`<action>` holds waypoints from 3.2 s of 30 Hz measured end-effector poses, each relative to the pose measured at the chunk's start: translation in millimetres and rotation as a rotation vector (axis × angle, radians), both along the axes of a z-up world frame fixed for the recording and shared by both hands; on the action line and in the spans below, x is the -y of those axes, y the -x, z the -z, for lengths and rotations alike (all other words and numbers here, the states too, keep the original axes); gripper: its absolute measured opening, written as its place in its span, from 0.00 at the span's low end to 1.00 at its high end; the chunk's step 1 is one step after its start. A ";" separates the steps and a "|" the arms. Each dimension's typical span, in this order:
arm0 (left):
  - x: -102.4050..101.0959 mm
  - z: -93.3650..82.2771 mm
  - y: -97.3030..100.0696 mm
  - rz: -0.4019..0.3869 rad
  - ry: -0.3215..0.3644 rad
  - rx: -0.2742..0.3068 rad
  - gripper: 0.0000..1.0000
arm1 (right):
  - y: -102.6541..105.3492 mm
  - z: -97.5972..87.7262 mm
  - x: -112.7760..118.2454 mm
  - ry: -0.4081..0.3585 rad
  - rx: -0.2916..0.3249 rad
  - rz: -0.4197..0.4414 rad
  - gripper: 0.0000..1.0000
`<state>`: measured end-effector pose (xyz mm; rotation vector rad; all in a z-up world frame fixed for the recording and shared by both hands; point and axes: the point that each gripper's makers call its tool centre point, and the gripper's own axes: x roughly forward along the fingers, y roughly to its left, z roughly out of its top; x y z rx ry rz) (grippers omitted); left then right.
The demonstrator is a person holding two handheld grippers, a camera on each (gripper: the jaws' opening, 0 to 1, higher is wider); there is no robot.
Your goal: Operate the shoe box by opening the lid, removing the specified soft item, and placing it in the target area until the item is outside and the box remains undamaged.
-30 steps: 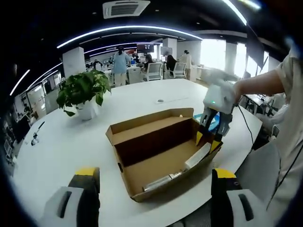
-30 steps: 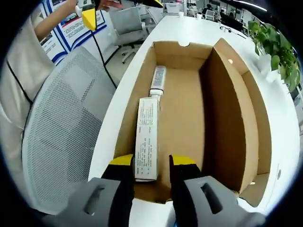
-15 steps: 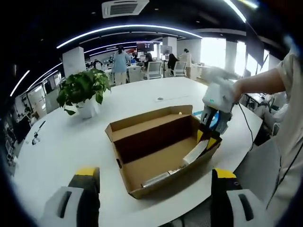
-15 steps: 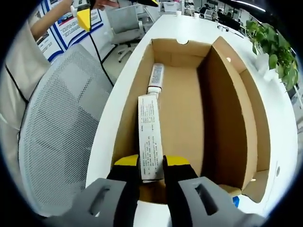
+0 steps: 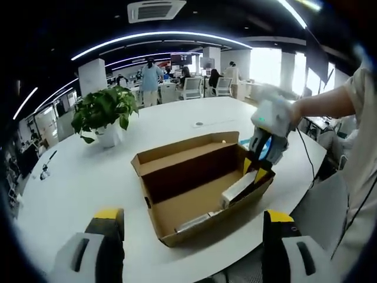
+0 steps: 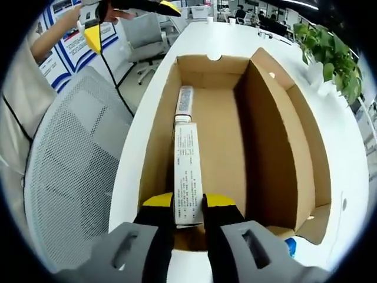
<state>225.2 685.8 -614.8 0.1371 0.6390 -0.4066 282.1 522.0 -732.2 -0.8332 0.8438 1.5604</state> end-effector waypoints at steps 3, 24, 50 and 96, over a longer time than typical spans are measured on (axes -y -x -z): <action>-0.1 0.9 0.2 0.004 -0.004 -0.004 1.00 | -1.4 -3.8 1.5 -0.006 0.012 -0.002 0.15; 2.0 -5.4 -3.2 0.010 0.014 0.015 1.00 | -11.1 -40.7 0.9 -0.094 0.082 0.005 0.15; 18.3 -13.5 -5.4 0.048 0.067 0.031 1.00 | -30.1 -111.0 28.7 -0.209 0.172 0.037 0.15; 34.8 -6.1 -9.2 0.097 0.042 -0.009 1.00 | -89.3 -136.6 170.2 -0.126 0.247 0.157 0.15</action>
